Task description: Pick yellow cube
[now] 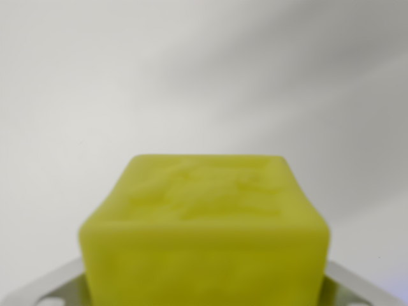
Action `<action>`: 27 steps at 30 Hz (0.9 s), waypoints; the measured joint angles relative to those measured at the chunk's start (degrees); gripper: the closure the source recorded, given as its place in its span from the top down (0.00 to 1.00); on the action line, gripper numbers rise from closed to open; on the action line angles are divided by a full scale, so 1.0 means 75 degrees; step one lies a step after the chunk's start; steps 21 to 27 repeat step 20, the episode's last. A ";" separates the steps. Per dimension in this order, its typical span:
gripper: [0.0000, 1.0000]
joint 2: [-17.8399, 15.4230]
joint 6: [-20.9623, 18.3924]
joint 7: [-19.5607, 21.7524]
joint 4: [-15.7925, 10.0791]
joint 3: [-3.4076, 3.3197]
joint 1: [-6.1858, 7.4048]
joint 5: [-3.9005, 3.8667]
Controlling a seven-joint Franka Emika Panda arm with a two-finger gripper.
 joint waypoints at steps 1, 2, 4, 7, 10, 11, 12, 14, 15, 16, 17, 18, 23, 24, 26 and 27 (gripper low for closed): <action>0.00 -0.0025 -0.0040 -0.0001 0.0015 -0.0001 0.0000 0.0001; 0.00 -0.0050 -0.0079 -0.0001 0.0030 -0.0001 0.0000 0.0001; 0.00 -0.0098 -0.0157 -0.0002 0.0060 -0.0001 0.0000 0.0002; 0.00 -0.0168 -0.0275 -0.0003 0.0108 -0.0001 0.0000 0.0003; 0.00 -0.0235 -0.0390 -0.0005 0.0154 -0.0001 -0.0002 0.0004; 0.00 -0.0254 -0.0422 -0.0005 0.0167 -0.0001 -0.0002 0.0005; 0.00 -0.0270 -0.0448 -0.0005 0.0179 -0.0001 -0.0002 0.0005; 0.00 -0.0286 -0.0476 -0.0006 0.0192 -0.0001 -0.0002 0.0006; 0.00 -0.0289 -0.0482 -0.0006 0.0194 -0.0001 -0.0002 0.0006; 0.00 -0.0291 -0.0484 -0.0006 0.0195 -0.0001 -0.0002 0.0006; 0.00 -0.0291 -0.0484 -0.0006 0.0196 -0.0001 -0.0002 0.0006; 0.00 -0.0291 -0.0484 -0.0006 0.0196 -0.0001 -0.0003 0.0006; 0.00 -0.0291 -0.0484 -0.0006 0.0196 -0.0001 -0.0003 0.0006; 0.00 -0.0291 -0.0484 -0.0006 0.0196 -0.0001 -0.0003 0.0006; 0.00 -0.0291 -0.0484 -0.0006 0.0196 -0.0001 -0.0003 0.0006; 0.00 -0.0291 -0.0484 -0.0006 0.0196 -0.0001 -0.0003 0.0006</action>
